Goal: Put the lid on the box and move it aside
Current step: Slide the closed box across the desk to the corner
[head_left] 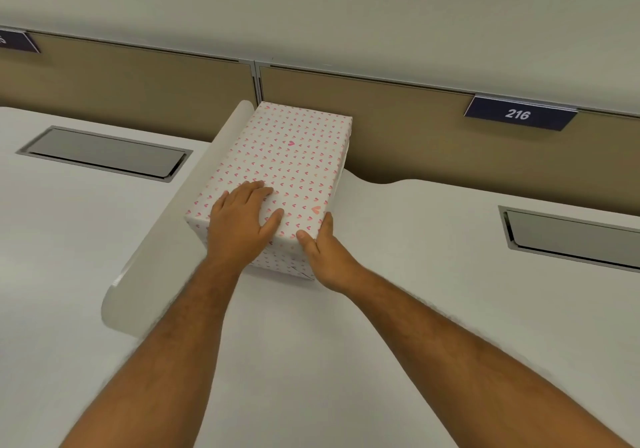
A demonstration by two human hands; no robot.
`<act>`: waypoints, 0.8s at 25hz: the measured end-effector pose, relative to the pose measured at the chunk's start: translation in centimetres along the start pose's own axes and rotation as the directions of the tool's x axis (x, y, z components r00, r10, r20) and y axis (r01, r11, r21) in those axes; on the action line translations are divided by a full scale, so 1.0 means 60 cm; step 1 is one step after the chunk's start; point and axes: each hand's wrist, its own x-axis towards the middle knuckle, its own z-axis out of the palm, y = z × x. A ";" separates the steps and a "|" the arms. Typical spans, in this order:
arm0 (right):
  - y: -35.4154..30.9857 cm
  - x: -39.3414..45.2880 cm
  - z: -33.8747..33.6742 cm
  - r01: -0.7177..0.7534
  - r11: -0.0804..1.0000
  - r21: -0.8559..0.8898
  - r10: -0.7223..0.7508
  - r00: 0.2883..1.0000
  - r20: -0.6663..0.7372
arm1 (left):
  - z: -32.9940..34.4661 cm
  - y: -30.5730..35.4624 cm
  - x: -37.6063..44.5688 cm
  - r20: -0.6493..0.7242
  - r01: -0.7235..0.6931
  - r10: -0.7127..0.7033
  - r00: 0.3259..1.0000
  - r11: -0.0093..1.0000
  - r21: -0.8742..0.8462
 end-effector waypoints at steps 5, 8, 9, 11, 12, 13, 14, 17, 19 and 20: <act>0.028 -0.047 -0.042 0.024 0.998 -0.062 -0.027 0.998 -0.049 | -0.021 0.012 -0.001 0.094 0.005 -0.004 0.996 1.000 -0.010; 0.066 -0.090 -0.074 -0.034 0.988 -0.153 0.013 0.991 -0.137 | -0.031 0.017 0.005 0.200 0.003 -0.009 0.980 1.000 0.027; 0.079 -0.107 -0.087 -0.039 0.983 -0.179 0.009 0.987 -0.162 | -0.032 0.026 0.006 0.217 0.016 -0.026 0.976 0.999 0.048; 0.104 -0.144 -0.122 -0.032 0.974 -0.225 -0.012 0.981 -0.193 | -0.029 0.061 0.002 0.200 0.077 -0.090 0.976 0.995 0.070; 0.113 -0.162 -0.139 -0.028 0.966 -0.257 -0.024 0.980 -0.196 | -0.027 0.078 -0.006 0.174 0.113 -0.121 0.977 0.992 0.054; 0.126 -0.181 -0.159 -0.025 0.957 -0.289 -0.035 0.979 -0.202 | -0.022 0.094 -0.016 0.136 0.134 -0.137 0.981 0.990 0.030; 0.137 -0.202 -0.182 -0.028 0.946 -0.324 -0.042 0.977 -0.209 | -0.024 0.110 -0.029 0.105 0.150 -0.149 0.983 0.989 0.000; 0.169 -0.259 -0.253 -0.025 0.900 -0.436 -0.090 0.966 -0.242 | -0.028 0.154 -0.061 0.049 0.111 -0.111 0.993 0.994 -0.002; 0.190 -0.299 -0.307 -0.027 0.882 -0.470 -0.113 0.957 -0.268 | -0.026 0.213 -0.080 0.019 0.014 -0.015 1.000 0.999 0.042; 0.197 -0.316 -0.330 -0.038 0.866 -0.499 -0.130 0.946 -0.298 | -0.026 0.247 -0.087 0.018 -0.020 0.020 1.000 0.999 0.035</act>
